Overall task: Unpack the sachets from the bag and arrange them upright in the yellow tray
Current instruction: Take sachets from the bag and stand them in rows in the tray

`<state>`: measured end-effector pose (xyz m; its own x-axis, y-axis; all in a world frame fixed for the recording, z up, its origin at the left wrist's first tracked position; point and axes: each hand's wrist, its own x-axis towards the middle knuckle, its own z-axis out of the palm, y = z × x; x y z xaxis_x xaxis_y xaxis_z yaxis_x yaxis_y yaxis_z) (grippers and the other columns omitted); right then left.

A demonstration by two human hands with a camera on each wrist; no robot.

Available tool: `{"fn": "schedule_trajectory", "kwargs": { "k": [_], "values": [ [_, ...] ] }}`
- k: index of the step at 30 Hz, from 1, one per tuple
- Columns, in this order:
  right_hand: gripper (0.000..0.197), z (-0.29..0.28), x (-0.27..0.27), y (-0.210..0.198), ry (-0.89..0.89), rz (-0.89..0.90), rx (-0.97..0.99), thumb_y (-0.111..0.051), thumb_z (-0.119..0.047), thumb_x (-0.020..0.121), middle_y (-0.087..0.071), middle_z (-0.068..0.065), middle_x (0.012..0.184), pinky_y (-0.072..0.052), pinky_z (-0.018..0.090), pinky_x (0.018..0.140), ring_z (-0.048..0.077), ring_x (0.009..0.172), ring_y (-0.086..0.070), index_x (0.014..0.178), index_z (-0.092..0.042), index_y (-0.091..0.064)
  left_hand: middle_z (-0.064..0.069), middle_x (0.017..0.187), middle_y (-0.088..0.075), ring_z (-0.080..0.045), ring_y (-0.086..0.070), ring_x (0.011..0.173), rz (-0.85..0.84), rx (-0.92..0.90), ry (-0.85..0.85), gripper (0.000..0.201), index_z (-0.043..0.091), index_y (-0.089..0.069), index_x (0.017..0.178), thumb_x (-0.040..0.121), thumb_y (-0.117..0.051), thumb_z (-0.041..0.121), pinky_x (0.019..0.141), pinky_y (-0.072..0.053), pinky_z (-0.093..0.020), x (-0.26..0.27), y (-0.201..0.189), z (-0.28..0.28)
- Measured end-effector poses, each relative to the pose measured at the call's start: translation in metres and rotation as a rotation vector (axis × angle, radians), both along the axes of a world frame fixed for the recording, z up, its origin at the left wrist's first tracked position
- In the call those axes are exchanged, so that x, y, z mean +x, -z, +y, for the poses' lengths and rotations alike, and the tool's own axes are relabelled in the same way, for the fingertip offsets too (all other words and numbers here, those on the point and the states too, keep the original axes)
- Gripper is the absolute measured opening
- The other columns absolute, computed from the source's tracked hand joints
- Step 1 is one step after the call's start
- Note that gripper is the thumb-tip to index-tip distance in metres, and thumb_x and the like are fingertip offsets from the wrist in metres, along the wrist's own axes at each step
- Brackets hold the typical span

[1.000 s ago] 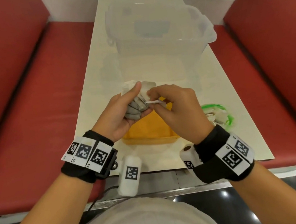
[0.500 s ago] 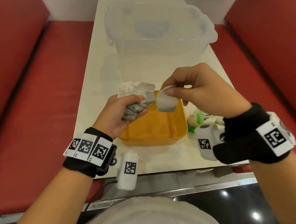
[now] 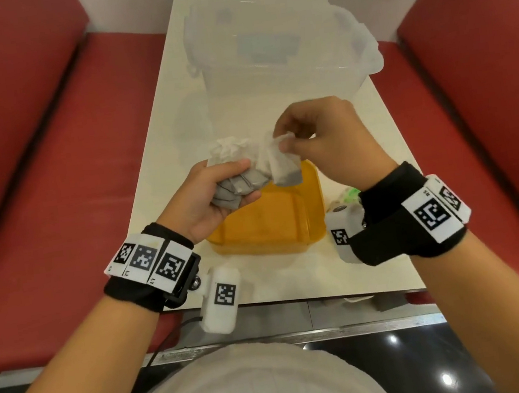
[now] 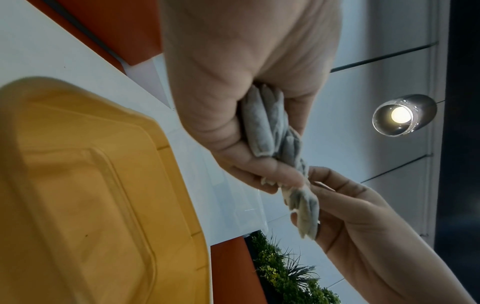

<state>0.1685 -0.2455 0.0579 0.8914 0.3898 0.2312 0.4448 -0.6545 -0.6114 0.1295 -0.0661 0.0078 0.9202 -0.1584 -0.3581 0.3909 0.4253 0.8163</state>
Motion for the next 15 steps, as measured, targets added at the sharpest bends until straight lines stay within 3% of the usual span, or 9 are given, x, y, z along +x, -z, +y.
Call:
{"fn": "schedule_trajectory", "kwargs": {
  "k": [3,6,9,13,15],
  "values": [
    [0.021,-0.013,0.000,-0.014,-0.020,0.039,0.040,-0.071,-0.005,0.080,-0.066,-0.001,0.075,-0.046,0.012,0.061,0.008,0.067,-0.059,0.098,-0.015,-0.066,-0.005,0.074,-0.073,-0.011,-0.070,0.067,-0.010,0.054,-0.024,0.009,0.002,-0.065,0.092,0.092,-0.057,0.007,0.057,-0.057,-0.022,0.001,0.003,0.005],
    [0.012,-0.018,-0.006,-0.034,-0.158,0.114,-0.063,-0.072,-0.008,0.082,-0.068,-0.006,0.077,-0.044,0.009,0.059,0.002,0.067,-0.060,0.091,-0.015,-0.070,-0.007,0.091,-0.073,-0.014,-0.071,0.077,-0.039,0.149,-0.024,0.019,0.002,-0.065,0.108,0.089,-0.062,0.007,0.059,-0.057,-0.023,0.002,0.005,0.008],
    [0.007,-0.011,-0.010,-0.042,-0.287,0.213,-0.129,-0.073,-0.010,0.082,-0.068,-0.003,0.076,-0.052,0.019,0.061,0.005,0.067,-0.062,0.086,-0.016,-0.072,-0.011,0.099,-0.071,-0.016,-0.071,0.077,-0.075,0.247,-0.023,0.027,0.001,-0.065,0.112,0.086,-0.068,0.007,0.059,-0.057,-0.025,0.003,0.005,0.009],
    [0.005,0.008,-0.002,-0.026,-0.254,0.072,-0.212,-0.074,-0.016,0.081,-0.069,0.001,0.095,-0.051,0.031,0.082,0.014,0.086,-0.064,0.085,-0.016,-0.072,-0.014,0.092,-0.070,-0.022,-0.066,0.077,-0.142,0.333,0.012,0.030,-0.001,-0.067,0.109,0.081,-0.073,0.009,0.062,-0.057,-0.029,0.004,0.006,0.008],
    [0.004,0.015,0.003,-0.015,-0.240,0.033,-0.229,-0.073,-0.015,0.081,-0.070,0.001,0.097,-0.050,0.033,0.084,0.014,0.087,-0.064,0.084,-0.014,-0.073,-0.014,0.079,-0.065,-0.020,-0.060,0.069,-0.188,0.366,0.059,0.023,-0.001,-0.069,0.098,0.081,-0.075,0.014,0.063,-0.055,-0.029,0.001,0.004,0.009]
  ]
}}
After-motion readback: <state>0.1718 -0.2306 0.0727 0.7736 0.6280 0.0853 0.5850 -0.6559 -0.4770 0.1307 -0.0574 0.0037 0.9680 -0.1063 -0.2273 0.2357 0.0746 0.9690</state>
